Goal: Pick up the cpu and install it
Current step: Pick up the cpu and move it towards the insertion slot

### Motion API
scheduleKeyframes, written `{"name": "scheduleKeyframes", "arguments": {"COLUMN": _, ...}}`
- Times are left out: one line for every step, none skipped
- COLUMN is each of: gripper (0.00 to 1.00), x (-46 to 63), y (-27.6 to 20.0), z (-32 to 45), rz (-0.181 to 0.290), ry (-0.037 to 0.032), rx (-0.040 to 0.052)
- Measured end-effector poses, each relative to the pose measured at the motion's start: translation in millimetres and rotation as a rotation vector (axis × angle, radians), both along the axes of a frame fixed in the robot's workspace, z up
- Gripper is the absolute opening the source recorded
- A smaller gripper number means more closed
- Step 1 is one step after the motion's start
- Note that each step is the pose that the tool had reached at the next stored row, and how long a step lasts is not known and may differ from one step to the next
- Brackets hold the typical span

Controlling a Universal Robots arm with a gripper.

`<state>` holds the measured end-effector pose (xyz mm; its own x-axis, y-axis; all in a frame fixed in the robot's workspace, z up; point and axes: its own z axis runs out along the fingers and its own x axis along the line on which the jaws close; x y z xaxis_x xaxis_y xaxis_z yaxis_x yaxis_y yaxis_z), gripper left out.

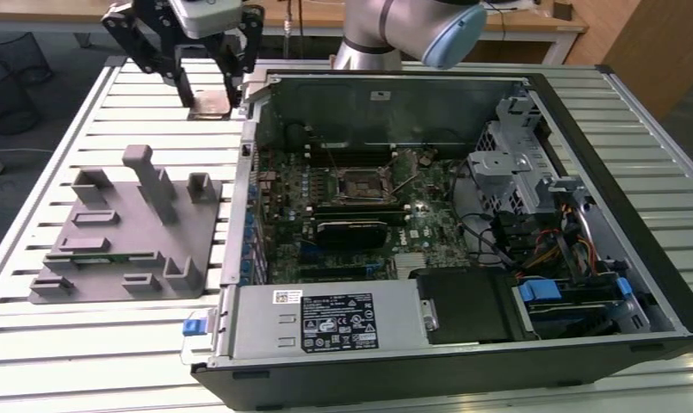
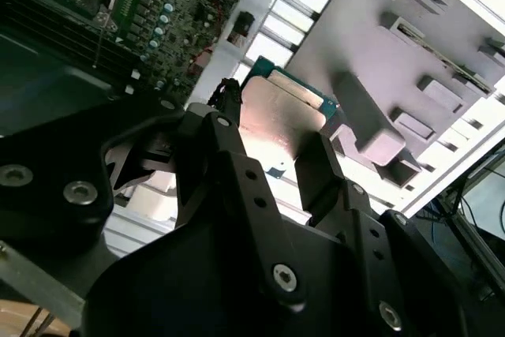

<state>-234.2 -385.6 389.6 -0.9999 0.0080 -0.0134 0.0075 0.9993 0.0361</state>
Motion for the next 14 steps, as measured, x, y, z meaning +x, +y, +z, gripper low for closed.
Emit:
{"name": "scheduleKeyframes", "arguments": {"gripper": 0.52, "x": 4.3, "y": 0.2, "z": 0.1, "rz": 0.0, "ry": 0.0001, "rx": -0.0001}}
{"name": "scheduleKeyframes", "arguments": {"gripper": 0.52, "x": 8.4, "y": 0.5, "z": 0.1, "rz": 0.0, "ry": 0.0002, "rx": -0.0002}}
{"name": "scheduleKeyframes", "arguments": {"gripper": 0.52, "x": 12.7, "y": 0.7, "z": 0.1, "rz": 0.0, "ry": 0.0001, "rx": -0.0001}}
{"name": "scheduleKeyframes", "arguments": {"gripper": 0.52, "x": 17.1, "y": 0.9, "z": 0.0, "rz": 0.0, "ry": 0.0001, "rx": 0.0}}
{"name": "scheduleKeyframes", "arguments": {"gripper": 0.52, "x": 21.8, "y": 1.0, "z": 0.0, "rz": 0.0, "ry": 0.0, "rx": 0.0}}
{"name": "scheduleKeyframes", "arguments": {"gripper": 0.52, "x": 26.2, "y": 1.2, "z": 0.0, "rz": 0.0, "ry": 0.0, "rx": 0.0}}
{"name": "scheduleKeyframes", "arguments": {"gripper": 0.52, "x": 30.6, "y": 1.4, "z": 0.1, "rz": 0.0, "ry": 0.0002, "rx": -0.0001}}
{"name": "scheduleKeyframes", "arguments": {"gripper": 0.52, "x": 35.5, "y": 1.5, "z": 0.1, "rz": 0.0, "ry": 0.0002, "rx": -0.0001}}
{"name": "scheduleKeyframes", "arguments": {"gripper": 0.52, "x": 40.0, "y": 1.6, "z": 0.1, "rz": 0.0, "ry": 0.0002, "rx": -0.0001}}
{"name": "scheduleKeyframes", "arguments": {"gripper": 0.52, "x": 44.5, "y": 1.7, "z": 0.0, "rz": 0.0, "ry": 0.0001, "rx": -0.0001}}
{"name": "scheduleKeyframes", "arguments": {"gripper": 0.52, "x": 49.0, "y": 1.9, "z": 0.0, "rz": 0.0, "ry": 0.0, "rx": 0.0}}
{"name": "scheduleKeyframes", "arguments": {"gripper": 0.52, "x": 53.5, "y": 2.0, "z": 0.0, "rz": 0.0, "ry": 0.0001, "rx": 0.0}}
{"name": "scheduleKeyframes", "arguments": {"gripper": 0.52, "x": 57.9, "y": 2.3, "z": 0.1, "rz": 0.0, "ry": 0.0001, "rx": -0.0001}}
{"name": "scheduleKeyframes", "arguments": {"gripper": 0.52, "x": 62.8, "y": 2.5, "z": 0.1, "rz": 0.0, "ry": 0.0001, "rx": -0.0001}}
